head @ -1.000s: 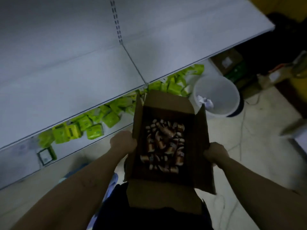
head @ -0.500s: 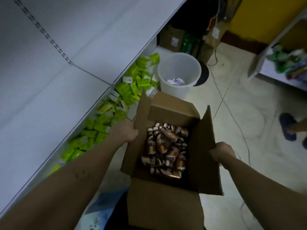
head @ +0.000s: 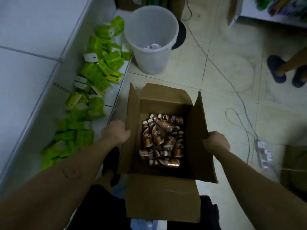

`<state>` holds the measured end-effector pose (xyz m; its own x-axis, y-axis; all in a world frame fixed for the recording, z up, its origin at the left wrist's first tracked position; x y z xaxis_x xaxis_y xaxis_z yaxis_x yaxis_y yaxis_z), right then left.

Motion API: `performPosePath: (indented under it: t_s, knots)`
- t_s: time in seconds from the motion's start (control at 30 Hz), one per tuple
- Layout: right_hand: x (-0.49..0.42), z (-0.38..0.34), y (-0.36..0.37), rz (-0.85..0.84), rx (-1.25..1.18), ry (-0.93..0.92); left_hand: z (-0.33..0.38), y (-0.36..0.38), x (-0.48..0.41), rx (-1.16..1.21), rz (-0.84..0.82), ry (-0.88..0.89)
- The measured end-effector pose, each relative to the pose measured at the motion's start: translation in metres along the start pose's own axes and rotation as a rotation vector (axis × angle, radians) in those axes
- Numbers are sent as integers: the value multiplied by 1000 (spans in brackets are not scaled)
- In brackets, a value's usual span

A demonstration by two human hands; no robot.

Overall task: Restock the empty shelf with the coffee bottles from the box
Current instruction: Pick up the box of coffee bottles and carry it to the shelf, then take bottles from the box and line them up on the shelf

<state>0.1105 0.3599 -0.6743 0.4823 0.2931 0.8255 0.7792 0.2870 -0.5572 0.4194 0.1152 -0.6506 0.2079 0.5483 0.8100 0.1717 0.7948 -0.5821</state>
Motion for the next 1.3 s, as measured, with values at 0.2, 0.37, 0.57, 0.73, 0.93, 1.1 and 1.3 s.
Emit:
performPosePath:
  t_s: [0.2,0.37,0.57,0.73,0.93,1.1,1.3]
  knots:
    - [-47,3,86,19,-105,82,-24,46,-85,-8,-17,54]
    - [-93,9,126,108,-149,93,-39,78,-157,-58,6,146]
    - [-139,39,172,156,-166,49,-82,121,-221,45,49,234]
    - [-150,50,182,167,-32,47,-112,122,-235,18,200,183]
    - [-88,4,206,335,303,42,-78,127,-152,-197,365,199]
    - [-28,-46,215,423,221,-171,-53,165,-99,-60,259,364]
    - [-33,-59,272,162,161,-217,-48,207,-89,-54,85,418]
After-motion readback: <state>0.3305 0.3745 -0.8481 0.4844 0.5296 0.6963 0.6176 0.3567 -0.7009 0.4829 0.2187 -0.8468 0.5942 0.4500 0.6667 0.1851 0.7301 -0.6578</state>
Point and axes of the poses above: each hand's wrist, its own x-axis away from the middle knuckle, its own y-axis out of the palm, z = x × y, the point moved 10 cm from there along -x, towards the middle knuckle, and after that the axes turned 14 degrees about -z, right-handed, at the moved point
